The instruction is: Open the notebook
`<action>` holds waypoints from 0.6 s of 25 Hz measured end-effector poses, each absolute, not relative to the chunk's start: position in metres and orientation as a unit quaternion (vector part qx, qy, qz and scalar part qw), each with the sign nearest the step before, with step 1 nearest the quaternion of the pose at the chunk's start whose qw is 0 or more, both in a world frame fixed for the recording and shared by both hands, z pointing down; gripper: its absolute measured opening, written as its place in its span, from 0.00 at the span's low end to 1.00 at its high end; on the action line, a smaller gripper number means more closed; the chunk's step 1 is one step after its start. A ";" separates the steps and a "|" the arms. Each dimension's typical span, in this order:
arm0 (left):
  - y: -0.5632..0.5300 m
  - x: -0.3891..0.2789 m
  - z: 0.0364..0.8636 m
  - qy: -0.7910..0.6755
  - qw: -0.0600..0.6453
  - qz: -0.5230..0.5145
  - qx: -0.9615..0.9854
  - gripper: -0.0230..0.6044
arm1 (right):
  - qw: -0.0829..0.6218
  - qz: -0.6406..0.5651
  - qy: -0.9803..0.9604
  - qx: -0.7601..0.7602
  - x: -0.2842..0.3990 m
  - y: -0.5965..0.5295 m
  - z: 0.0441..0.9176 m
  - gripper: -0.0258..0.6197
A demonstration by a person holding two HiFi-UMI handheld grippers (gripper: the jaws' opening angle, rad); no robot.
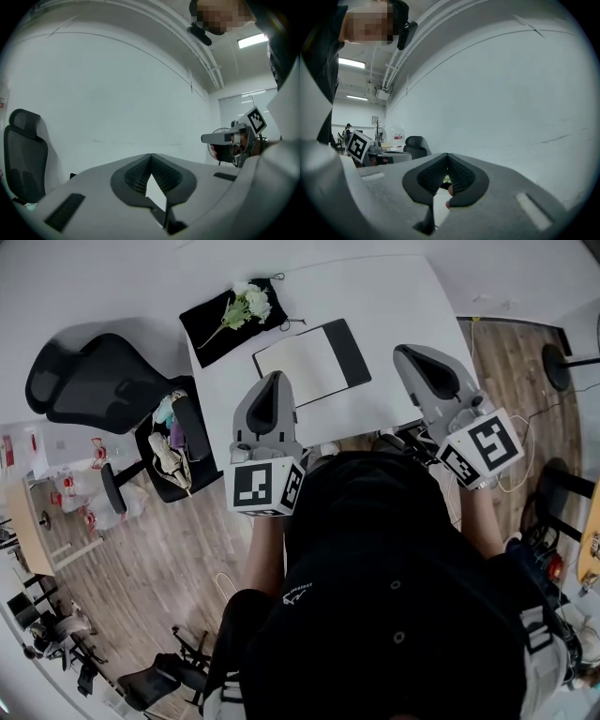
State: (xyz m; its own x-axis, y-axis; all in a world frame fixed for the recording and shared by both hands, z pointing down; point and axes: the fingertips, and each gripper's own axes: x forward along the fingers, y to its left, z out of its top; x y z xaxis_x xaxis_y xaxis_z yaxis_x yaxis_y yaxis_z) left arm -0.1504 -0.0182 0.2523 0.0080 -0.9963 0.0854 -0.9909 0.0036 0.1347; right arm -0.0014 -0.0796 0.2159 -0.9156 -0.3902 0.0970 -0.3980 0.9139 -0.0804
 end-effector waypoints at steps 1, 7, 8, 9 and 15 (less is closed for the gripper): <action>-0.018 -0.151 0.251 -0.704 0.076 -0.017 0.706 0.05 | 0.039 0.050 -0.978 0.201 -0.002 -0.080 0.215 0.05; -0.017 -0.152 0.249 -0.708 0.073 -0.018 0.702 0.05 | 0.038 0.052 -0.979 0.196 -0.003 -0.080 0.214 0.05; -0.016 -0.152 0.250 -0.709 0.074 -0.017 0.702 0.05 | 0.038 0.053 -0.978 0.196 -0.003 -0.079 0.214 0.05; -0.016 -0.152 0.251 -0.709 0.074 -0.016 0.701 0.05 | 0.037 0.053 -0.978 0.198 -0.003 -0.079 0.214 0.05; -0.013 -0.152 0.254 -0.709 0.074 -0.011 0.701 0.05 | 0.036 0.054 -0.978 0.199 -0.004 -0.078 0.215 0.05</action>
State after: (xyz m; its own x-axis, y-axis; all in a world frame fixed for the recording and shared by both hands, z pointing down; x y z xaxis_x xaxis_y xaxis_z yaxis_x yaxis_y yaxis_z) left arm -0.1521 -0.0126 0.2543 -0.0050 -0.9959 0.0898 -0.9927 0.0157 0.1197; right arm -0.0040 -0.0783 0.2146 -0.9181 -0.3854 0.0923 -0.3933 0.9148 -0.0919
